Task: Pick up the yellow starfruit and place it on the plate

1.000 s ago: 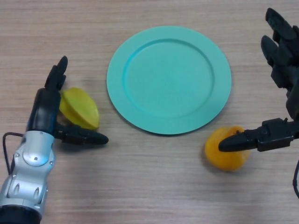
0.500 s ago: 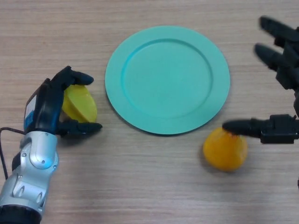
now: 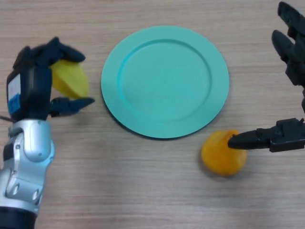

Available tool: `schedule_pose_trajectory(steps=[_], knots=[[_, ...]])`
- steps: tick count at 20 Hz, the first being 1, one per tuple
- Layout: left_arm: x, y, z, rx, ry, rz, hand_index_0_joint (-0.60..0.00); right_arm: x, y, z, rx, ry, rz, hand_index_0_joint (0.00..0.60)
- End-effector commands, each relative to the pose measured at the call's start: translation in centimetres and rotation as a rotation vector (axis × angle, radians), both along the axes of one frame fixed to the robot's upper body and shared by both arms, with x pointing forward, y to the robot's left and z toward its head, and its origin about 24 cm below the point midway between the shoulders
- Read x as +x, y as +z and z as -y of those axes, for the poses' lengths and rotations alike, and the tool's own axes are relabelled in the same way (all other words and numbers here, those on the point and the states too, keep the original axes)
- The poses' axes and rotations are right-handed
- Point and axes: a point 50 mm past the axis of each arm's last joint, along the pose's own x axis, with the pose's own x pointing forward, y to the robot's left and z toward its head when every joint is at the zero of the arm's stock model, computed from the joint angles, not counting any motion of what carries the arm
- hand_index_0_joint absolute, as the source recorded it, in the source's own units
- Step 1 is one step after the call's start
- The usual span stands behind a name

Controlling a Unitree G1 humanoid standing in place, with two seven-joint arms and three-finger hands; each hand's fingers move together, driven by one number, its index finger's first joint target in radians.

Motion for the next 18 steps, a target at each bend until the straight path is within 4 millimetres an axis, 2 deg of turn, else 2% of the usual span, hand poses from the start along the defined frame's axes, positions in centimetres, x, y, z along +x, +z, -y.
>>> schedule_pose_trajectory(steps=[1, 2, 3, 4, 5, 6, 7, 8, 9, 12, 13, 14, 15, 16, 17, 18], knots=[[0.6, 4.3, 0.7, 0.02, -0.047, 0.166, -0.6, -1.4, 3.2, 0.2, -0.013, 0.008, 0.229, 0.05], [0.6, 4.3, 0.9, 0.026, -0.052, 0.166, -0.6, -1.4, 3.2, 0.2, -0.014, 0.008, 0.229, 0.15], [1.3, 4.4, 2.1, 0.048, -0.092, 0.191, -0.6, -1.6, 3.1, 0.2, -0.021, 0.011, 0.224, 0.028], [1.7, 4.4, 2.8, 0.068, -0.113, 0.204, -0.6, -1.6, 3.1, 0.2, -0.021, 0.01, 0.223, 0.0], [1.8, 4.2, 3.1, 0.067, -0.128, 0.202, -0.6, -1.6, 3.1, 0.2, -0.022, 0.009, 0.224, 0.15], [1.8, 4.0, 3.4, 0.065, -0.14, 0.2, -0.6, -1.6, 3.1, 0.3, -0.022, 0.009, 0.224, 0.25], [2.3, 2.9, 4.5, 0.065, -0.19, 0.141, -0.6, -1.7, 3.1, 0.3, -0.02, 0.008, 0.224, 0.1], [2.7, 1.9, 5.5, 0.048, -0.243, 0.071, -0.6, -1.8, 3.1, 0.3, -0.017, 0.007, 0.223, 0.0], [2.8, 1.0, 6.2, -0.056, -0.317, -0.04, -0.6, -1.7, 3.3, 0.4, -0.016, 0.003, 0.224, 0.0], [2.9, 0.8, 6.8, -0.135, -0.373, -0.067, -0.6, -1.9, 3.1, 0.3, -0.022, 0.004, 0.23, 0.0], [3.0, 0.1, 6.9, -0.158, -0.379, -0.127, -0.55, -1.9, 3.2, 0.4, -0.022, 0.005, 0.233, 0.0], [3.0, 0.0, 6.9, -0.159, -0.381, -0.128, -0.451, -1.9, 3.2, 0.4, -0.022, 0.005, 0.234, 0.0], [3.0, -0.1, 7.0, -0.161, -0.387, -0.141, -0.3, -1.9, 3.3, 0.3, -0.021, 0.005, 0.234, 0.0], [3.0, -0.1, 7.0, -0.164, -0.391, -0.151, -0.2, -1.8, 3.3, 0.3, -0.019, 0.005, 0.234, 0.0], [2.7, -0.5, 6.9, -0.166, -0.394, -0.184, -0.057, -1.8, 3.4, 0.3, -0.014, 0.006, 0.232, 0.0], [2.5, -0.8, 6.8, -0.164, -0.392, -0.206, 0.0, -1.8, 3.4, 0.3, -0.016, 0.006, 0.23, 0.0]])
